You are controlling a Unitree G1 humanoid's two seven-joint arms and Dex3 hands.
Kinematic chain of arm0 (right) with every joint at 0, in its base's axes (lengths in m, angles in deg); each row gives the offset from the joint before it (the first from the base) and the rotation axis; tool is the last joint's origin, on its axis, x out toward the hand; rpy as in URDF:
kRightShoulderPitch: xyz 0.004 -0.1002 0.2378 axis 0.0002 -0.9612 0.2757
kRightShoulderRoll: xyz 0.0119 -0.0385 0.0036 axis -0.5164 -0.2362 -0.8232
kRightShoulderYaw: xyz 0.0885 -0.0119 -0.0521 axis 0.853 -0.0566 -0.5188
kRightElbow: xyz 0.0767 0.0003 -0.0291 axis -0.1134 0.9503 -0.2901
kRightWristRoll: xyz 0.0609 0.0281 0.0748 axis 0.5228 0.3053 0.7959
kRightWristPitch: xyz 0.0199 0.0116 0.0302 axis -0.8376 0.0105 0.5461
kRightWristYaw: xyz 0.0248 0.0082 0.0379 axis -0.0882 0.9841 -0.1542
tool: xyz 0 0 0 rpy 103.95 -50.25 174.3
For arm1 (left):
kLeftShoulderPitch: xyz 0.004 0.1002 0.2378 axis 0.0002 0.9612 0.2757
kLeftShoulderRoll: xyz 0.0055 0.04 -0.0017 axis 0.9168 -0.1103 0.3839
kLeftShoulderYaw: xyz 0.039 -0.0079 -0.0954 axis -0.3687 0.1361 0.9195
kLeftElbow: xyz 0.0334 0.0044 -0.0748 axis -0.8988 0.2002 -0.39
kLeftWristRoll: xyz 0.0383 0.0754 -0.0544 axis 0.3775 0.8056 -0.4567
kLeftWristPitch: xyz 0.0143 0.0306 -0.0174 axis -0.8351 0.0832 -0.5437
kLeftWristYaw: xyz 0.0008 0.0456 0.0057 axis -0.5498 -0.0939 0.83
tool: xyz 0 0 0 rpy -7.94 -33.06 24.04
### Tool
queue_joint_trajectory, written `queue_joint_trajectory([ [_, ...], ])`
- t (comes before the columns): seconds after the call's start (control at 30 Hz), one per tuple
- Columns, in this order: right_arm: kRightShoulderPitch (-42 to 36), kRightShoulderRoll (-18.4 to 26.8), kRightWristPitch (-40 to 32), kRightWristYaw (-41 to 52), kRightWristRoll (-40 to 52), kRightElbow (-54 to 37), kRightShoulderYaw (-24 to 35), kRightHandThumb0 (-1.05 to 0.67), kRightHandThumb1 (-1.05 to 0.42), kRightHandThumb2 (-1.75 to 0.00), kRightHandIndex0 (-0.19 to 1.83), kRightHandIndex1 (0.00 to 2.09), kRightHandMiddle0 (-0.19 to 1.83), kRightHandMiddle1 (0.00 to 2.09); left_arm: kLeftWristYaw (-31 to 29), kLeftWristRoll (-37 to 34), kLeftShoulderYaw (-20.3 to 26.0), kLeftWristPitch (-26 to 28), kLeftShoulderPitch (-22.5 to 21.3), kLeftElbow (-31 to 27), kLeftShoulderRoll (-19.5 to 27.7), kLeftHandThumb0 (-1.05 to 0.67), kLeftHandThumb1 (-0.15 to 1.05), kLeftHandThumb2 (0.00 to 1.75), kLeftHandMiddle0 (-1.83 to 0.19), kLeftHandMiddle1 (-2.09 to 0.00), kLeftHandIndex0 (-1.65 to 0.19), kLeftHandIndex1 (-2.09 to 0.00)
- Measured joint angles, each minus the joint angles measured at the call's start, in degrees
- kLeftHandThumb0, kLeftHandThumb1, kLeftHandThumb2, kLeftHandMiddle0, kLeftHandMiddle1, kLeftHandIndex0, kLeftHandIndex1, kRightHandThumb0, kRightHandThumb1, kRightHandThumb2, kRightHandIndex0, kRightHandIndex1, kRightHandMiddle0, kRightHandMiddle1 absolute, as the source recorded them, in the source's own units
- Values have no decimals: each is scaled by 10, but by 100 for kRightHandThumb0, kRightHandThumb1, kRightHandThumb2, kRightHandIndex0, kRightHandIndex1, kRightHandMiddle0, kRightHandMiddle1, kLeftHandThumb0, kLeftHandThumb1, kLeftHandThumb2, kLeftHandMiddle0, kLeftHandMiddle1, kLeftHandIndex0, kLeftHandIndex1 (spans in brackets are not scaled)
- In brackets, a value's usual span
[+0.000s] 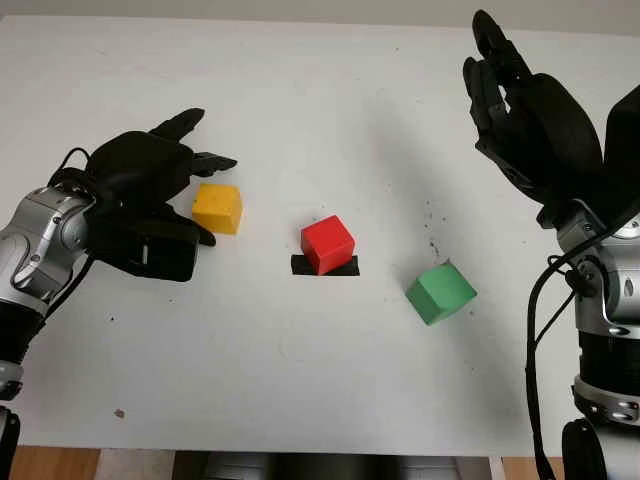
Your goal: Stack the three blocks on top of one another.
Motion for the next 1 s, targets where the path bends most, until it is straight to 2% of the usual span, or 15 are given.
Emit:
queue_joint_trajectory([
  [0.23,0,0,1,2,-1,1,-1,-74,-105,-66,-19,0,-19,0,10,0,-5,-2,0,7,-1,-80,99,6,7,-7,-48,-17],
  [0.37,0,0,1,4,-3,1,-1,-74,-105,-66,-19,0,-19,0,18,1,-6,-6,0,10,-1,-73,102,6,2,-8,-56,-23],
  [0.4,0,0,1,5,-3,1,-1,-74,-105,-67,-19,0,-19,0,22,2,-6,-8,0,11,-1,-70,102,6,0,-7,-55,-32],
  [0.47,0,0,2,6,-3,1,-1,-73,-105,-67,-19,0,-19,0,35,5,-6,-14,0,12,-1,-61,104,5,-5,-6,-42,-74],
  [0.57,0,1,5,8,-4,1,-1,-72,-105,-68,-19,0,-19,0,64,1,-6,-39,-1,26,-2,-46,105,6,-16,-7,-39,-111],
  [0.67,0,1,5,9,-4,3,-1,-72,-105,-67,-19,0,-19,0,102,-13,-6,-73,-1,48,-8,-44,104,6,-25,-8,-38,-127],
  [0.8,0,1,13,9,-4,8,-1,-71,-105,-67,-19,0,-19,0,125,-52,2,-100,-1,75,-24,-44,103,5,-31,-7,-33,-138],
  [0.9,0,1,15,8,-7,9,-1,-70,-105,-68,-19,0,-19,0,98,-115,22,-99,-1,86,-38,-46,104,6,-30,-6,-26,-148],
  [1.0,0,1,16,5,-10,10,-1,-70,-105,-67,-19,0,-19,0,35,-189,45,-57,0,80,-54,-47,104,6,-30,-6,-26,-149],
])
